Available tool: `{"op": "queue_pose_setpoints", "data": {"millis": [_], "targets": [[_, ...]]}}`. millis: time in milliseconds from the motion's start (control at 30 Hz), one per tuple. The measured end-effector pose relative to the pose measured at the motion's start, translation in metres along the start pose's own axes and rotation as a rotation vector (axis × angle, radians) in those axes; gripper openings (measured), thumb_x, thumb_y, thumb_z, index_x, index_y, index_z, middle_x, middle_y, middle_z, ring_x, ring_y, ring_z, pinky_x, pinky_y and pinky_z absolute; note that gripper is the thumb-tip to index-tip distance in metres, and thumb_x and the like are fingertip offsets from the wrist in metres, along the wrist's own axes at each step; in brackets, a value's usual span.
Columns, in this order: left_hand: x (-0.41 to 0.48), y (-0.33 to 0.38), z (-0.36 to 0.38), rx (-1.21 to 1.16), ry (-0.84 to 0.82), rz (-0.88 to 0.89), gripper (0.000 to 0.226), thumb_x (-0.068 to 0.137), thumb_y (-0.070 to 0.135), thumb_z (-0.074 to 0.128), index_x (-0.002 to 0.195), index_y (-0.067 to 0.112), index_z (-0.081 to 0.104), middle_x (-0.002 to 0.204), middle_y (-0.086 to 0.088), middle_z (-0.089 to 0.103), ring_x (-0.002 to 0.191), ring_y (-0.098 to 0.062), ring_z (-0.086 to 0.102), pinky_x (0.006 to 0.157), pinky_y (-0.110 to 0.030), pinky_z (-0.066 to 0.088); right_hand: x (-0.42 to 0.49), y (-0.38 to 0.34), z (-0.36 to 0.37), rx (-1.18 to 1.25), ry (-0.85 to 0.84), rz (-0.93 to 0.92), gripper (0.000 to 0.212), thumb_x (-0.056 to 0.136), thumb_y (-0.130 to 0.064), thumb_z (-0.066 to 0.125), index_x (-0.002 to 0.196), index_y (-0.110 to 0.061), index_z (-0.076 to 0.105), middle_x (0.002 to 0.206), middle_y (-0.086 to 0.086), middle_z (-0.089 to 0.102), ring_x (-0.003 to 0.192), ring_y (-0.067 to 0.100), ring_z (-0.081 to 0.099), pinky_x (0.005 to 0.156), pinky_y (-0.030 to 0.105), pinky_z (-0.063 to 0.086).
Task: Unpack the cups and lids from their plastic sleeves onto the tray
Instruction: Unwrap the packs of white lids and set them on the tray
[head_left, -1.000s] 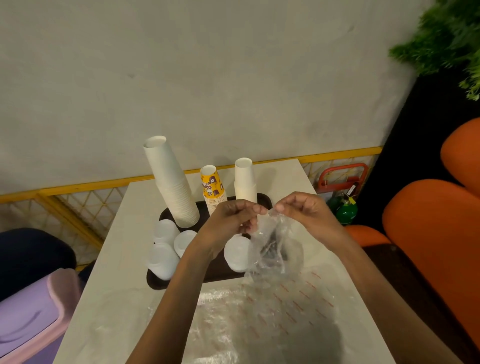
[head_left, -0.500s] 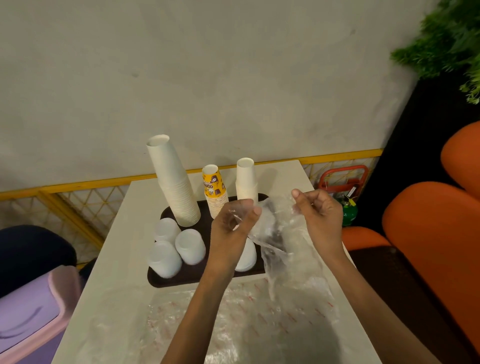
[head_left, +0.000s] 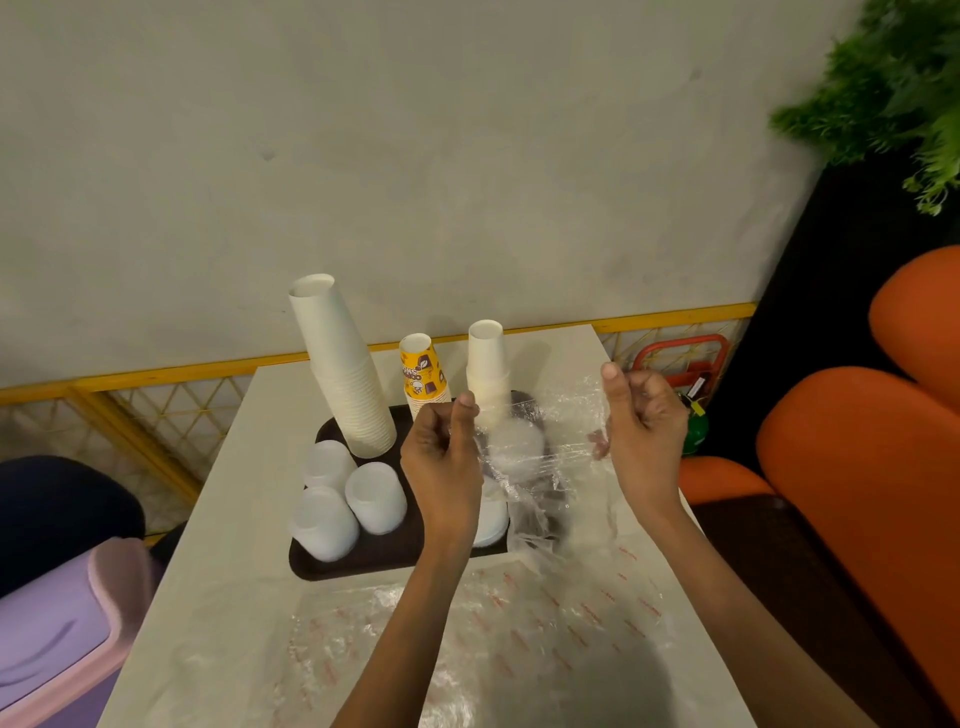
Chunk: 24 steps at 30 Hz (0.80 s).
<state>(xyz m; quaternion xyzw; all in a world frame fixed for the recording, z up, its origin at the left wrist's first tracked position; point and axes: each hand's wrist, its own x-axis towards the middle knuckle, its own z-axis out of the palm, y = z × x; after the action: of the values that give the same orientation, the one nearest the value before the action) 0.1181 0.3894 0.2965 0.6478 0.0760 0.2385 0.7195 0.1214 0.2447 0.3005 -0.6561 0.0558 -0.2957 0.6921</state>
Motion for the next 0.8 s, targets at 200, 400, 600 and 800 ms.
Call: {"op": "queue_pose_setpoints", "data": {"millis": [200, 400, 600, 800], "targets": [[0.002, 0.003, -0.008, -0.196, -0.201, -0.142, 0.037, 0.088, 0.049, 0.055, 0.098, 0.014, 0.064, 0.082, 0.001, 0.069, 0.08, -0.013, 0.064, 0.073, -0.026, 0.052, 0.002, 0.003, -0.002, 0.079, 0.011, 0.069, 0.028, 0.086, -0.04, 0.055, 0.074, -0.016, 0.05, 0.045, -0.002, 0.054, 0.045, 0.009, 0.05, 0.065, 0.057, 0.051], [-0.015, -0.011, 0.003, 0.03, -0.248, -0.15, 0.016, 0.095, 0.021, 0.055, 0.083, 0.018, 0.064, 0.069, 0.011, 0.069, 0.072, -0.001, 0.064, 0.079, -0.024, 0.049, 0.004, 0.001, 0.002, 0.172, 0.052, 0.167, 0.026, 0.098, -0.023, 0.048, 0.074, -0.013, 0.048, 0.045, -0.005, 0.057, 0.04, 0.005, 0.054, 0.043, 0.024, 0.051], [-0.021, -0.025, -0.001, 0.11, -0.15, 0.074, 0.019, 0.093, 0.03, 0.05, 0.08, 0.017, 0.051, 0.057, 0.011, 0.045, 0.053, -0.005, 0.038, 0.054, -0.022, 0.036, 0.011, 0.001, -0.004, 0.141, 0.101, 0.126, 0.024, 0.096, -0.024, 0.051, 0.074, -0.015, 0.049, 0.044, -0.005, 0.053, 0.04, 0.007, 0.048, 0.049, 0.029, 0.048], [-0.016, -0.034, -0.019, 0.251, -0.071, 0.063, 0.014, 0.092, 0.035, 0.057, 0.102, 0.026, 0.052, 0.093, 0.002, 0.065, 0.084, -0.013, 0.062, 0.071, -0.025, 0.051, 0.009, -0.001, -0.004, 0.101, 0.025, 0.063, 0.021, 0.096, -0.02, 0.052, 0.076, -0.014, 0.051, 0.037, -0.005, 0.044, 0.032, 0.004, 0.037, 0.036, 0.016, 0.033]]}}
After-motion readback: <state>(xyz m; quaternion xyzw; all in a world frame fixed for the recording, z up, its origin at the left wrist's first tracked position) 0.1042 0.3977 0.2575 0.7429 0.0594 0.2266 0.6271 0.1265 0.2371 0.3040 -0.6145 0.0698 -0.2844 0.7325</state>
